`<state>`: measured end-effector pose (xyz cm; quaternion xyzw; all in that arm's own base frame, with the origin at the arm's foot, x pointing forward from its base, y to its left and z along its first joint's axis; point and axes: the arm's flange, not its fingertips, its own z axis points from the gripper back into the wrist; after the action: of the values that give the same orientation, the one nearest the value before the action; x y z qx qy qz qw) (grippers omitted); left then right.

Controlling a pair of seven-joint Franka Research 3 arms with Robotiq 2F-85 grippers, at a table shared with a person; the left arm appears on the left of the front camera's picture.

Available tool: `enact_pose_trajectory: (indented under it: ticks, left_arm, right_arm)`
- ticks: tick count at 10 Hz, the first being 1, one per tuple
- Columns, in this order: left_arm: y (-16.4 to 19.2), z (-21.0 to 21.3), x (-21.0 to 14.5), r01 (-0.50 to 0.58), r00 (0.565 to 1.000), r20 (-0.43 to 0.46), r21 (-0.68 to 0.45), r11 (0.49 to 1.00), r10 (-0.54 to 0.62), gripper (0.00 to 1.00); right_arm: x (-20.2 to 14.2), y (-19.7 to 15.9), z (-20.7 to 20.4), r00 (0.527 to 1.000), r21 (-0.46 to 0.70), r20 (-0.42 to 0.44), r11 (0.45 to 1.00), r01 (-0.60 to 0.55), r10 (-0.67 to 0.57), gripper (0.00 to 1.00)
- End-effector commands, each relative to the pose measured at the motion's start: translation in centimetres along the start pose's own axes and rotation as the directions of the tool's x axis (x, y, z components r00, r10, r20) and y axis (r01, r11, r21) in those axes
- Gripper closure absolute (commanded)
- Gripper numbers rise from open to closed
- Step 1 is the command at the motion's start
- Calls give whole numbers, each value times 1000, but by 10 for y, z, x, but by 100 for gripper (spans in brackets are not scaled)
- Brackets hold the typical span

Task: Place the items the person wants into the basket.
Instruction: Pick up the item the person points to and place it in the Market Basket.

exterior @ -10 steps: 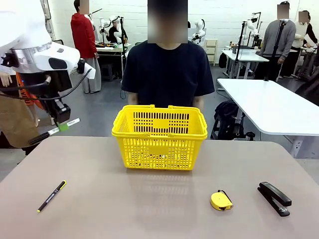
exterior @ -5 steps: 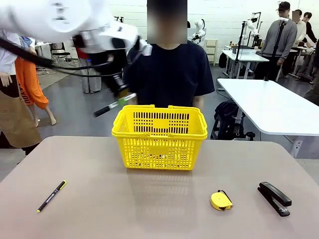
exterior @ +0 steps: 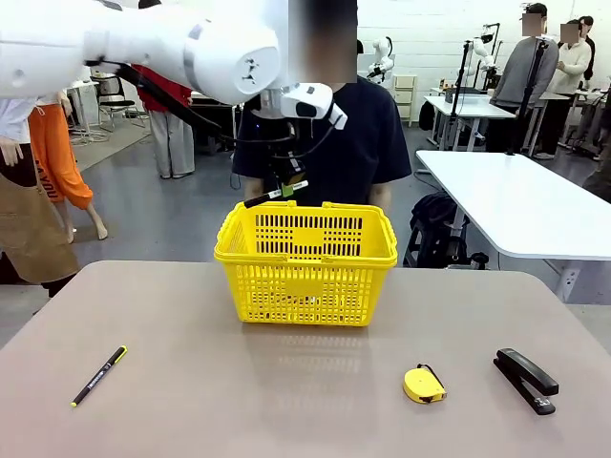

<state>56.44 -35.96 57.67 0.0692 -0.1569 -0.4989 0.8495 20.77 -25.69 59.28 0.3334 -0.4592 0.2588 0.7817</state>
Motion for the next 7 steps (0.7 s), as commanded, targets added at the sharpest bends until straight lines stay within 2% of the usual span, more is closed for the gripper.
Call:
enact_pose_trajectory:
  ticks: [1, 3, 4, 7]
  left_arm:
    - [10, -8, 20, 42, 998, -50, -39, 998, -44, 100]
    - [11, -10, 19, 45, 997, -67, -60, 997, -49, 100]
    - [6, -22, 10, 16, 999, -43, -40, 999, -18, 100]
    - [6, -22, 10, 16, 999, -43, -40, 999, -18, 100]
  right_arm:
    - [1, -1, 0, 1000, 10, 25, 1000, -15, 15, 0]
    - [1, -1, 0, 1000, 10, 25, 1000, -15, 15, 0]
    - [1, -1, 0, 1000, 10, 25, 1000, -15, 15, 0]
    - [1, -1, 0, 1000, 10, 25, 1000, -15, 15, 0]
